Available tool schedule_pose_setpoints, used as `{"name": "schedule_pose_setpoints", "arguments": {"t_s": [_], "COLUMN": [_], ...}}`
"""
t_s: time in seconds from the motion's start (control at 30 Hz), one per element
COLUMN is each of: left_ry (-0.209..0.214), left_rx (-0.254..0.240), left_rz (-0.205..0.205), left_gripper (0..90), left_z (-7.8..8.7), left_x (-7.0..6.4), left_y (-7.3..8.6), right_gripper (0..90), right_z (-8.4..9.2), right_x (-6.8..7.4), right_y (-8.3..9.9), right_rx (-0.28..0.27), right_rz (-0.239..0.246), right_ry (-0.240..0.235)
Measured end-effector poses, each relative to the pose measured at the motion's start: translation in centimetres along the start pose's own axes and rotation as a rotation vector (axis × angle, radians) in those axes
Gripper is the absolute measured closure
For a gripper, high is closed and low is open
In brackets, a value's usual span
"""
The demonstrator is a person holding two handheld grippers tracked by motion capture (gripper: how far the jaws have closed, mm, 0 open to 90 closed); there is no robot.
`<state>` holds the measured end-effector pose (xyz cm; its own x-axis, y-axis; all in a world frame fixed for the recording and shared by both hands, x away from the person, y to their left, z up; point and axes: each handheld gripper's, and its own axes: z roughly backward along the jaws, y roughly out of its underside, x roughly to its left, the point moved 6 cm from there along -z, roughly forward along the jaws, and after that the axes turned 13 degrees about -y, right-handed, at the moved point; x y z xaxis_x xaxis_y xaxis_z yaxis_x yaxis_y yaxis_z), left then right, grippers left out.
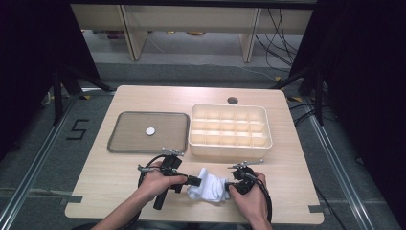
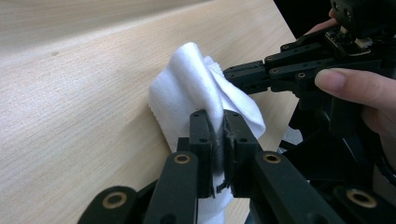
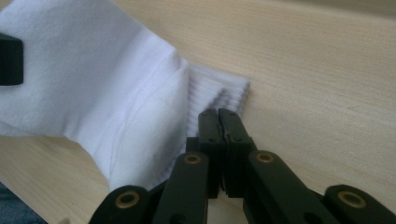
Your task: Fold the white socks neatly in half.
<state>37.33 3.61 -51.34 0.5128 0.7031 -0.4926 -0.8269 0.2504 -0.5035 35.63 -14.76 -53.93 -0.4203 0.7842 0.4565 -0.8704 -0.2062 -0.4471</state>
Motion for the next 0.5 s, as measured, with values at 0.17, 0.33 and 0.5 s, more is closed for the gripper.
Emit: {"name": "schedule_pose_setpoints", "arguments": {"t_s": [0.17, 0.33, 0.5], "left_ry": [-0.001, -0.003, -0.004], "left_rx": [-0.002, -0.003, -0.014], "left_rz": [-0.009, -0.016, -0.005], "left_gripper": [82.8, 82.7, 82.7], "left_z": [-0.01, 0.05, 0.00], "left_x": [-0.03, -0.18, -0.31], "left_y": [-0.04, -0.15, -0.28], "right_gripper": [88.8, 88.8, 88.8], "right_z": [-0.03, -0.19, -0.36], "right_x": [0.02, 0.17, 0.34], "right_y": [0.01, -0.07, -0.13], "right_rx": [0.002, 0.001, -0.001], "right_rz": [0.003, 0.009, 0.009], "right_ry": [0.001, -0.001, -0.004]}}
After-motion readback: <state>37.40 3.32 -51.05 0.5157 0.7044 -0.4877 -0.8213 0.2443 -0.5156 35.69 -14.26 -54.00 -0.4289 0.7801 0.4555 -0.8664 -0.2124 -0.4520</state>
